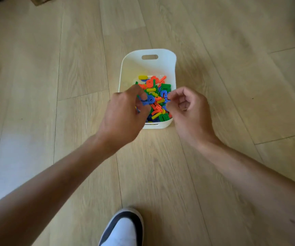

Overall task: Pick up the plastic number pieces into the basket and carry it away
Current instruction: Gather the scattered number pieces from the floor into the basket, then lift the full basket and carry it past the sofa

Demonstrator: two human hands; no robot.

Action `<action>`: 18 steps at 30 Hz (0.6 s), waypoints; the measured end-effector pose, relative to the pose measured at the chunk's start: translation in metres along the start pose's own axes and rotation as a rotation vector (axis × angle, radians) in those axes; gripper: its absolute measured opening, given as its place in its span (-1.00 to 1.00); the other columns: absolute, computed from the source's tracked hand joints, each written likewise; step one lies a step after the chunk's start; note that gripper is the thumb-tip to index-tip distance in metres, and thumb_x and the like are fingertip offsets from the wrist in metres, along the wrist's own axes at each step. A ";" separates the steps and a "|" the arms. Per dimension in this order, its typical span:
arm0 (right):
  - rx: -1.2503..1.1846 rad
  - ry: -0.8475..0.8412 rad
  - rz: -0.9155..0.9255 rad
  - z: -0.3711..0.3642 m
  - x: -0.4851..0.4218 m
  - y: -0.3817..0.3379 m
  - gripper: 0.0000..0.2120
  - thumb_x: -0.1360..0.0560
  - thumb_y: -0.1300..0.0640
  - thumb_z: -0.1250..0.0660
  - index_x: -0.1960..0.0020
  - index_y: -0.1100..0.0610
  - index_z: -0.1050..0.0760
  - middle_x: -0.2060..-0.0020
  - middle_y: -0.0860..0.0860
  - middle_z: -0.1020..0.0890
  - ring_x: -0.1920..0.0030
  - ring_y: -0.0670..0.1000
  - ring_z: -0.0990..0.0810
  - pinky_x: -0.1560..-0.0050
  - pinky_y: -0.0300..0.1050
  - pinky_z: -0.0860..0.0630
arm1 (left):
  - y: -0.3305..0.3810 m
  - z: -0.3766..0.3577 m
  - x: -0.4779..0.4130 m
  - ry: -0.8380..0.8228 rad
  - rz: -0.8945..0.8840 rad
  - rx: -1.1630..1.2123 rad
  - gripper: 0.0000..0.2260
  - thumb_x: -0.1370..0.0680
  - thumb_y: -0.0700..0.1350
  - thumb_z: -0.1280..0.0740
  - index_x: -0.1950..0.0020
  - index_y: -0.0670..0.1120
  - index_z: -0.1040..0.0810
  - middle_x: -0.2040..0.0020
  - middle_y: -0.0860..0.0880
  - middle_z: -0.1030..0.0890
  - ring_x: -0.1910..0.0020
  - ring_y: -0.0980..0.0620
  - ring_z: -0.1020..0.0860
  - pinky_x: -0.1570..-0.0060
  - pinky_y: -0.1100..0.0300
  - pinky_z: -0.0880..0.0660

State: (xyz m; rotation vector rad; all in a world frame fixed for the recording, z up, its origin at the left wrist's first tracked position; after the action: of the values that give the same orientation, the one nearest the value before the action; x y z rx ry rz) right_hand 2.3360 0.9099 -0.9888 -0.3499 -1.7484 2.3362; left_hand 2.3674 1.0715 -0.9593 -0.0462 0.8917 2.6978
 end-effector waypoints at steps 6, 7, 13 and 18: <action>0.001 -0.086 -0.011 -0.005 0.048 -0.016 -0.87 -0.48 0.32 -0.34 0.19 0.12 -0.53 0.34 -0.06 -0.59 0.32 -0.08 -0.56 0.28 -0.26 -0.47 | -0.024 -0.010 -0.065 0.007 -0.153 -0.132 -0.84 -0.52 -0.17 -0.22 0.05 -0.10 -0.60 0.12 -0.05 -0.69 0.22 -0.12 -0.64 0.12 0.00 -0.58; -0.016 -0.118 -0.090 -0.009 0.054 -0.013 -0.87 -0.48 0.28 -0.35 0.19 0.09 -0.53 0.34 -0.05 -0.60 0.31 -0.04 -0.59 0.26 -0.17 -0.53 | -0.027 -0.013 -0.080 0.012 -0.169 -0.153 -0.80 -0.51 -0.18 -0.22 -0.01 -0.11 -0.61 0.03 -0.09 -0.68 0.10 -0.15 -0.64 0.03 -0.03 -0.57; -0.233 -0.308 -0.615 -0.033 0.074 0.004 -0.59 -0.27 -0.12 -0.42 -0.09 -0.05 -0.54 -0.08 -0.09 -0.64 -0.08 -0.07 -0.65 -0.18 0.09 -0.59 | -0.036 -0.039 -0.157 -0.237 -0.126 -0.404 -0.48 -0.60 -0.06 -0.24 -0.54 -0.11 -0.25 -0.53 -0.11 -0.29 -0.48 -0.19 -0.27 -0.40 -0.15 -0.28; -0.370 -0.226 -0.648 -0.025 0.053 0.000 -0.49 -0.23 -0.15 -0.46 -0.14 -0.06 -0.53 -0.10 -0.01 -0.64 -0.13 -0.04 -0.63 -0.27 0.07 -0.53 | -0.036 -0.045 -0.177 -0.325 -0.083 -0.556 -0.45 -0.63 0.05 -0.18 -0.58 -0.07 -0.15 -0.52 -0.14 -0.32 -0.47 -0.22 -0.30 -0.40 -0.14 -0.23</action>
State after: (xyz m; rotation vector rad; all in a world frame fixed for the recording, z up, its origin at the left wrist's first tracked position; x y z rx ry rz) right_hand 2.2936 0.9490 -0.9989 0.3966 -2.0041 1.6438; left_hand 2.5437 1.0251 -0.9948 0.2236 0.0362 2.6783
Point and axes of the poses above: each hand's wrist, its own x-axis away from the middle knuckle, its own z-axis out of the back of the hand, y = z × x, the point moved 3 cm from there along -x, towards the middle knuckle
